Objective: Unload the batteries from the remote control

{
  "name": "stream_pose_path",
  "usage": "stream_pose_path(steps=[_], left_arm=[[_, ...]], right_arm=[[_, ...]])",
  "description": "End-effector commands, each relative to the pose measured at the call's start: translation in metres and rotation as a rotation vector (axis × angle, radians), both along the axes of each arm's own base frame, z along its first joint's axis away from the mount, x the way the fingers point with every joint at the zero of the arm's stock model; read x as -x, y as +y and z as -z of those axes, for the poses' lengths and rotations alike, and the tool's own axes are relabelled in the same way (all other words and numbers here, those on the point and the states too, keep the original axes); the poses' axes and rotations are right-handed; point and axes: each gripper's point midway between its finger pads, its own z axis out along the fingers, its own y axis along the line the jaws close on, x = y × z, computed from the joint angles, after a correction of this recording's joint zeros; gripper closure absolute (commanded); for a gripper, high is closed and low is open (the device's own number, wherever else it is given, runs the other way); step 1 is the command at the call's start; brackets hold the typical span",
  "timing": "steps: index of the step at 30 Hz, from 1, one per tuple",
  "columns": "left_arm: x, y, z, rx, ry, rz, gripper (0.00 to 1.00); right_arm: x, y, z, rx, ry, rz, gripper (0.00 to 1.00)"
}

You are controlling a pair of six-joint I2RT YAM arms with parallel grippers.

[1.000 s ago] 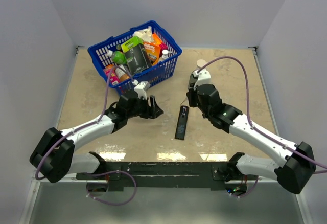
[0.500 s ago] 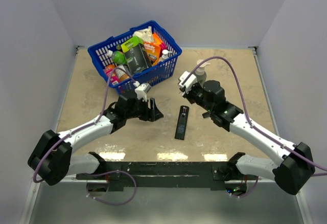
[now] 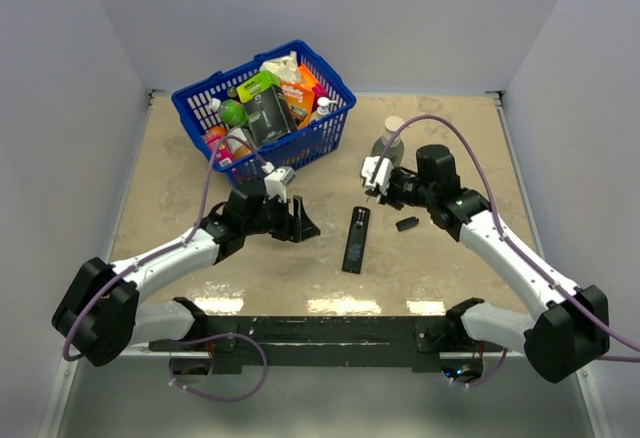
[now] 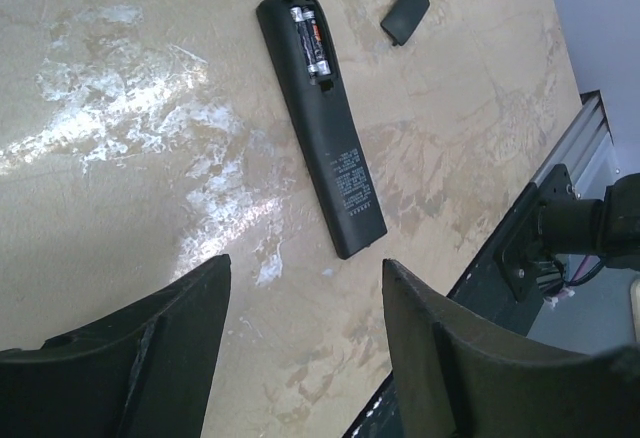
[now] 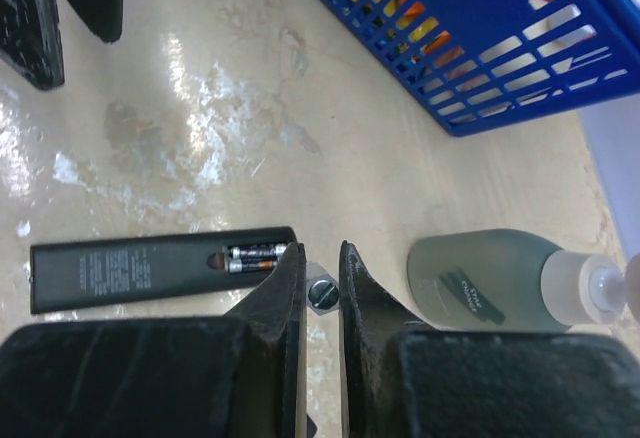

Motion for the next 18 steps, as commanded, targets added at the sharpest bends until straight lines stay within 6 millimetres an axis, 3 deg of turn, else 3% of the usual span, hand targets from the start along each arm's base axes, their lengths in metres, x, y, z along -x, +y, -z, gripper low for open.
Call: stream_pose_path(steps=[1, 18], left_arm=[[0.0, -0.006, -0.015, 0.061, -0.056, 0.04, 0.34], [-0.005, -0.014, -0.003, 0.067, -0.011, 0.047, 0.34]], right_arm=[[0.01, 0.004, 0.005, -0.006, 0.014, -0.176, 1.0], [0.007, 0.003, 0.023, -0.047, 0.0, -0.2, 1.0]])
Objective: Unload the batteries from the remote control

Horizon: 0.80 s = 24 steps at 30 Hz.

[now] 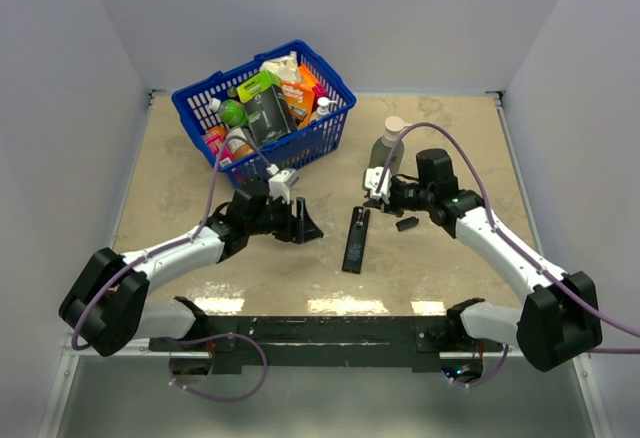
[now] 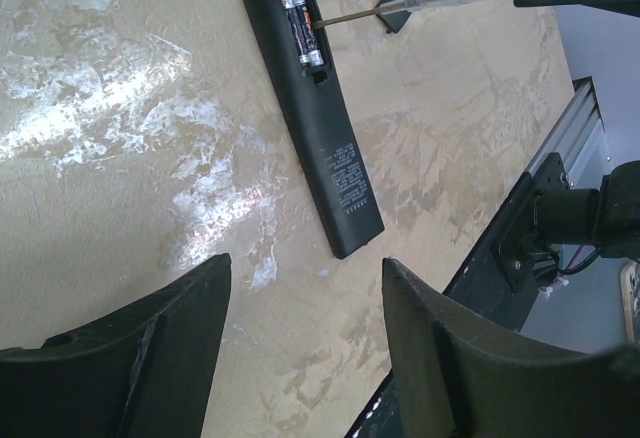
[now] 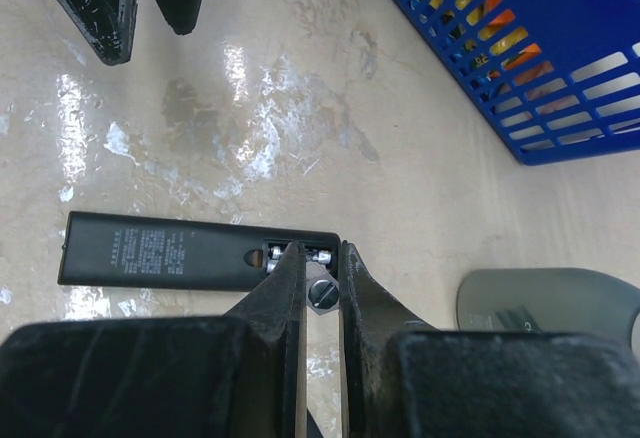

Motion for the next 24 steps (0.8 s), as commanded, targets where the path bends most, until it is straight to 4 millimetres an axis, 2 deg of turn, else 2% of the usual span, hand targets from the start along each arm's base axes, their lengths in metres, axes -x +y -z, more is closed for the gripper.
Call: stream_pose_path(steps=[1, 9, 17, 22, 23, 24], left_arm=[[-0.008, -0.006, -0.013, 0.045, -0.036, 0.005, 0.34], [-0.01, -0.007, -0.011, 0.041, -0.035, 0.003, 0.34], [-0.016, -0.011, -0.01, 0.041, -0.022, -0.006, 0.34], [-0.023, -0.015, -0.005, 0.045, -0.005, -0.023, 0.34], [-0.025, -0.017, -0.007, 0.052, -0.008, -0.022, 0.34], [-0.025, -0.019, -0.006, 0.057, 0.005, -0.023, 0.34]], right_arm=[[-0.005, 0.003, -0.011, -0.029, -0.059, -0.022, 1.0], [-0.01, 0.003, 0.001, -0.036, -0.018, -0.034, 1.0], [-0.019, -0.004, 0.018, -0.041, 0.027, -0.025, 1.0], [-0.035, -0.013, 0.011, -0.104, 0.009, 0.048, 1.0], [-0.035, -0.016, 0.015, -0.111, 0.018, 0.066, 1.0], [-0.041, -0.019, 0.007, -0.129, -0.008, 0.106, 1.0]])
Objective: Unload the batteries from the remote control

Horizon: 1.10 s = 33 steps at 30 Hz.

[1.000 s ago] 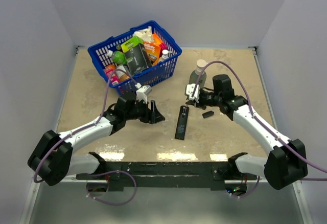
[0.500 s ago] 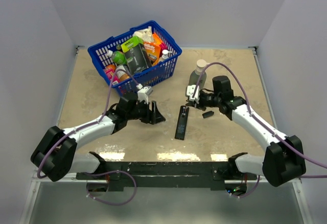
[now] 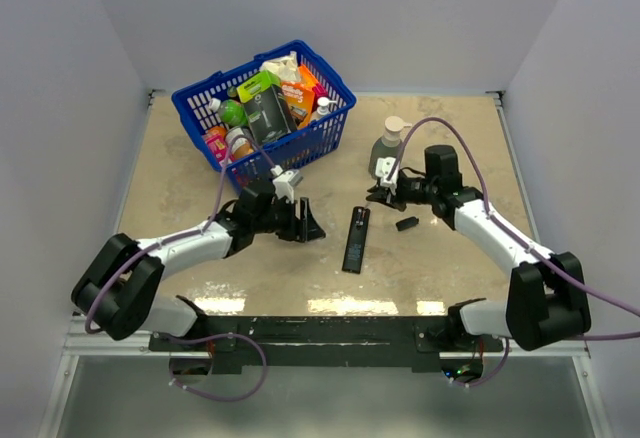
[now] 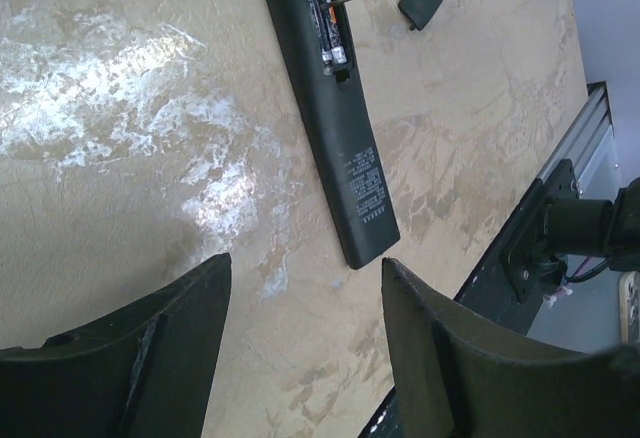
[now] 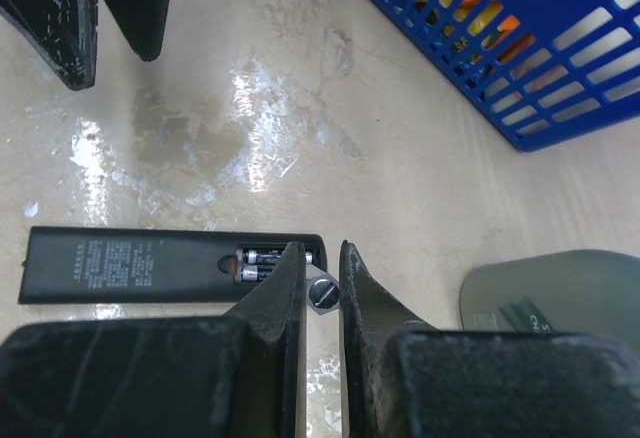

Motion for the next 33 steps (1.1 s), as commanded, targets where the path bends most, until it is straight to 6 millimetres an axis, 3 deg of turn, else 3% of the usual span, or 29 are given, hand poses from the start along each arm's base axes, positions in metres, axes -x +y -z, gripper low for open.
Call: stream_pose_path(steps=[1, 5, 10, 19, 26, 33], left_arm=[[-0.022, -0.016, -0.025, 0.08, -0.046, -0.017, 0.35], [-0.03, -0.026, -0.03, 0.092, -0.053, -0.005, 0.35], [-0.041, -0.034, -0.032, 0.104, -0.065, -0.008, 0.34], [-0.059, -0.053, -0.018, 0.086, -0.029, -0.004, 0.37], [-0.05, -0.074, 0.007, 0.038, 0.005, 0.059, 0.41], [-0.041, -0.093, 0.014, 0.022, -0.005, 0.108, 0.45]], right_arm=[[-0.02, -0.012, -0.011, -0.051, -0.061, 0.116, 0.98], [-0.019, -0.014, -0.01, -0.065, -0.044, 0.139, 0.92], [-0.013, -0.019, 0.003, -0.026, -0.009, 0.145, 0.89], [-0.028, -0.036, 0.013, -0.039, 0.04, 0.193, 0.9], [-0.021, -0.041, 0.02, -0.039, 0.077, 0.221, 0.89], [-0.025, -0.051, 0.017, -0.044, 0.086, 0.281, 0.89]])
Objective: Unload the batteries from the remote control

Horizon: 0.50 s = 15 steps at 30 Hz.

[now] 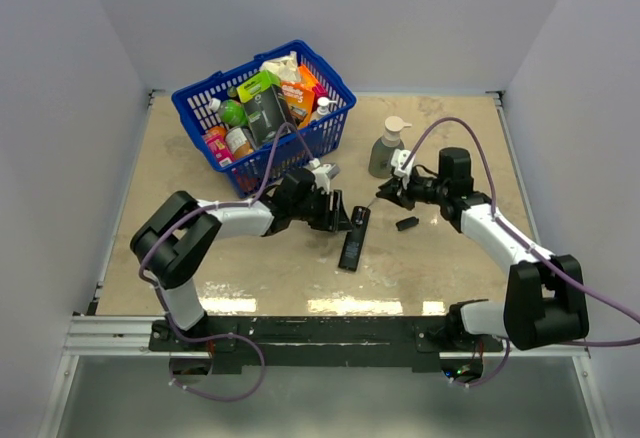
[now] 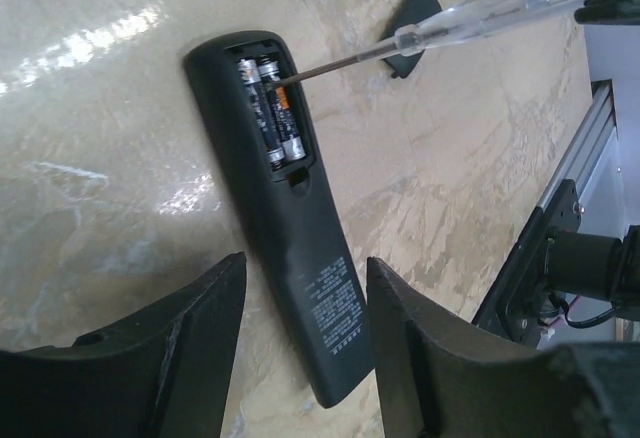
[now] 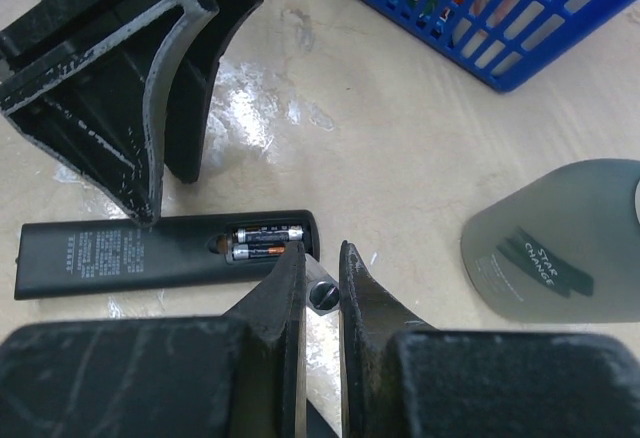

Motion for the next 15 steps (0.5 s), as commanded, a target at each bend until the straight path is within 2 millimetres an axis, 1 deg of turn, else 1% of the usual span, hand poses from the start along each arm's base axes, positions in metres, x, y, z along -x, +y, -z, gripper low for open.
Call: stream_pose_path(steps=[1, 2, 4, 5, 8, 10, 15], left_arm=[[-0.01, -0.018, -0.013, 0.029, -0.066, 0.032, 0.46], [-0.009, -0.018, -0.005, 0.02, -0.057, 0.037, 0.47], [-0.01, -0.018, 0.002, 0.007, -0.052, 0.04, 0.49], [-0.01, -0.017, 0.009, -0.006, -0.044, 0.039, 0.5], [-0.011, -0.015, 0.021, -0.033, -0.036, 0.033, 0.55], [-0.011, -0.013, 0.026, -0.046, -0.035, 0.028, 0.56], [-0.013, -0.011, 0.029, -0.063, -0.04, 0.017, 0.58]], right_arm=[[-0.009, -0.025, 0.014, 0.054, 0.023, 0.128, 0.9], [-0.01, -0.027, 0.016, 0.059, 0.028, 0.145, 0.9], [-0.014, -0.03, 0.019, 0.071, 0.04, 0.17, 0.91], [-0.011, -0.03, 0.023, 0.076, 0.067, 0.167, 0.92], [-0.009, -0.03, 0.024, 0.068, 0.082, 0.161, 0.95], [-0.006, -0.03, 0.025, 0.06, 0.091, 0.168, 0.95], [-0.011, -0.041, 0.034, 0.1, 0.126, 0.237, 0.95]])
